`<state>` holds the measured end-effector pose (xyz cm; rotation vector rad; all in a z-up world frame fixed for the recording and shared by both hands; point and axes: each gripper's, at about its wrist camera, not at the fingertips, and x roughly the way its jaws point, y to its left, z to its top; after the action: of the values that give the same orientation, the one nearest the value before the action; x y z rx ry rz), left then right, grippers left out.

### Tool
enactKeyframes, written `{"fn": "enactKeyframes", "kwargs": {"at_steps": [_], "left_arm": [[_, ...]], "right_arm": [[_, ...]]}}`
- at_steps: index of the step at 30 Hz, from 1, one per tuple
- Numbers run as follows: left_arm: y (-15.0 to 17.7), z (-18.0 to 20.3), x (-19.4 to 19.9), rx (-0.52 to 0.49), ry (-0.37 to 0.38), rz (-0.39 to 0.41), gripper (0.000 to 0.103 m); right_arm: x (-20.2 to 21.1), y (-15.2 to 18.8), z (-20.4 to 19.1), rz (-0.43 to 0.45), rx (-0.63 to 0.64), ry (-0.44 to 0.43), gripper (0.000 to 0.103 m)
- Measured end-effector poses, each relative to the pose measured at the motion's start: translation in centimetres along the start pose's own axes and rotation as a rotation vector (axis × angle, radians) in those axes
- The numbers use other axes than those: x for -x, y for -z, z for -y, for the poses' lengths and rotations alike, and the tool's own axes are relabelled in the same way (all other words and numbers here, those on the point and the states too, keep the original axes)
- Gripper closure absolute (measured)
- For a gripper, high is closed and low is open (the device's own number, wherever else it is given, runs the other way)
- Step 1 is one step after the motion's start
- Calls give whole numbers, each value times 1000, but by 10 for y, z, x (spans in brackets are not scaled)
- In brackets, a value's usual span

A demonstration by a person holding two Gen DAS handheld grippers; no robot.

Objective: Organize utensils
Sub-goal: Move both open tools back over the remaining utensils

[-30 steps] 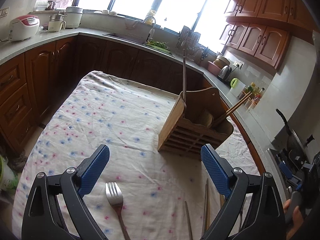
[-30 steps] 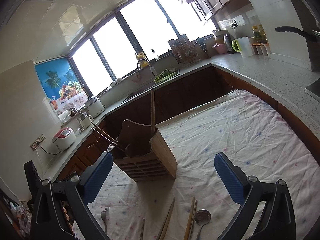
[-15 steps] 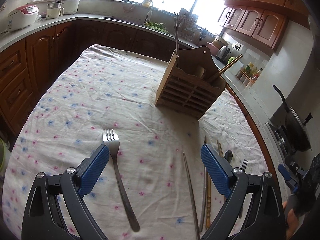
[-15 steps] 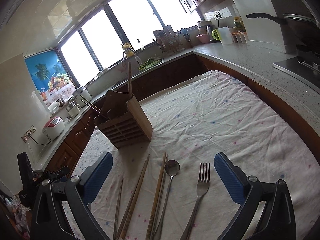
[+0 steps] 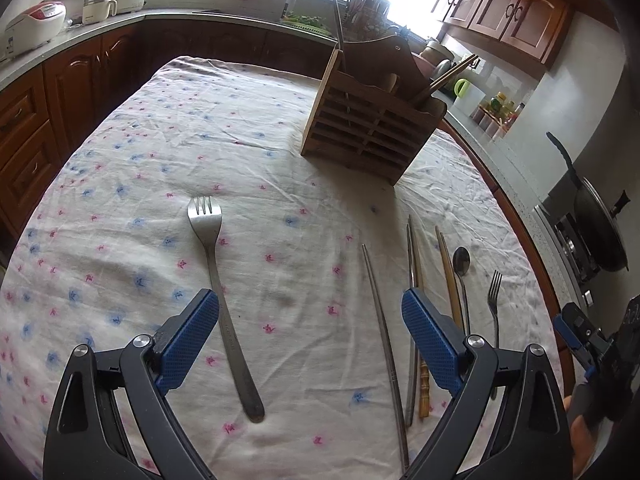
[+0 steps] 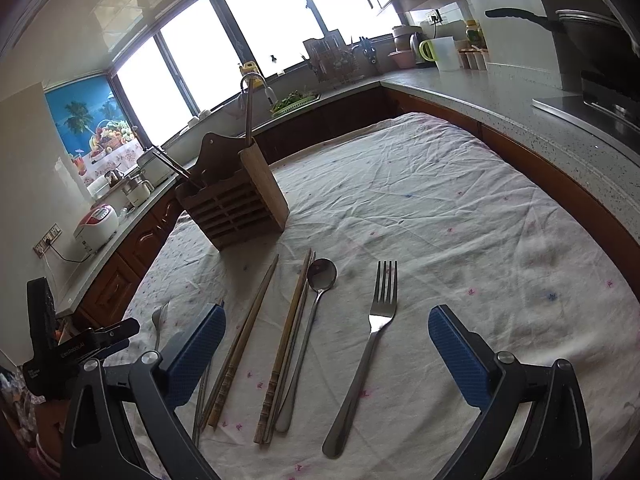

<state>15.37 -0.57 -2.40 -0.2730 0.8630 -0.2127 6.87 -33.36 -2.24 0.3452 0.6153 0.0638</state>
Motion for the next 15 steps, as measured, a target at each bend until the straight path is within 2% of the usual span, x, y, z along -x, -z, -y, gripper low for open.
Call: {"fn": "enactKeyframes", "kwargs": {"at_steps": [15], "left_arm": [[-5,17,-16,-42,6,-44,8]], "right_arm": [[-13,-6,-4,-21,14,3,1]]}}
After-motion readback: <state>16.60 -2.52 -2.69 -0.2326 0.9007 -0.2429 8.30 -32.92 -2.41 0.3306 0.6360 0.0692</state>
